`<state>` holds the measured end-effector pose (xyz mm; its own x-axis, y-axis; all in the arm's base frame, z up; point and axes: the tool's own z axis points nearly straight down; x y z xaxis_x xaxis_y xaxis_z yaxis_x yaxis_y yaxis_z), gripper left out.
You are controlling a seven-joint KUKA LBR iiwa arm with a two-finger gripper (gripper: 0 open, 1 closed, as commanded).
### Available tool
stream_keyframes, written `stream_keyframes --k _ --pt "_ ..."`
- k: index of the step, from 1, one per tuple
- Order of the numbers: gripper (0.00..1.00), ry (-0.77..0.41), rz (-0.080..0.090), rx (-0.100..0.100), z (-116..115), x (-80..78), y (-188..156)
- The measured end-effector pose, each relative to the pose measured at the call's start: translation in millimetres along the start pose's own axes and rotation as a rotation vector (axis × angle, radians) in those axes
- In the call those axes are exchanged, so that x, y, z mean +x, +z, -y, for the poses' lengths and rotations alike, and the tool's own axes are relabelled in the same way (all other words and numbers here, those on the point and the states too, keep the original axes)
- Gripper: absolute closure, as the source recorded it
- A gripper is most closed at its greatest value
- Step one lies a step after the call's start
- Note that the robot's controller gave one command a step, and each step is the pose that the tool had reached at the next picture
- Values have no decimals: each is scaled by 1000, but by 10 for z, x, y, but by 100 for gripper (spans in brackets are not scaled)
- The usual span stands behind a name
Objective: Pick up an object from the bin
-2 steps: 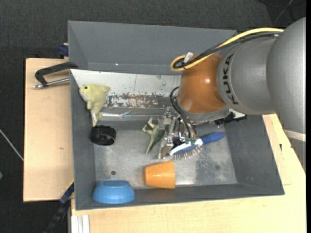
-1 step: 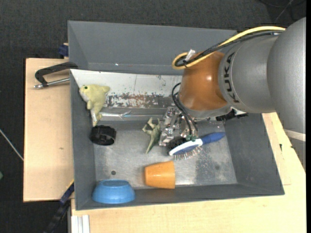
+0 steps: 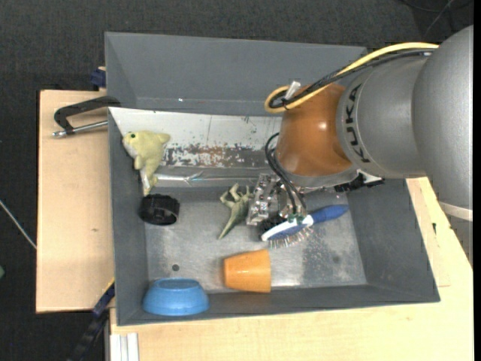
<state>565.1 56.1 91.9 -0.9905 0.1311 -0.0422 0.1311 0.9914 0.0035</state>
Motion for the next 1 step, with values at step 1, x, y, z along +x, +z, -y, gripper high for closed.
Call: stream_keyframes --k 1 --pt "100 101 -28 1 -23 -70 -967"
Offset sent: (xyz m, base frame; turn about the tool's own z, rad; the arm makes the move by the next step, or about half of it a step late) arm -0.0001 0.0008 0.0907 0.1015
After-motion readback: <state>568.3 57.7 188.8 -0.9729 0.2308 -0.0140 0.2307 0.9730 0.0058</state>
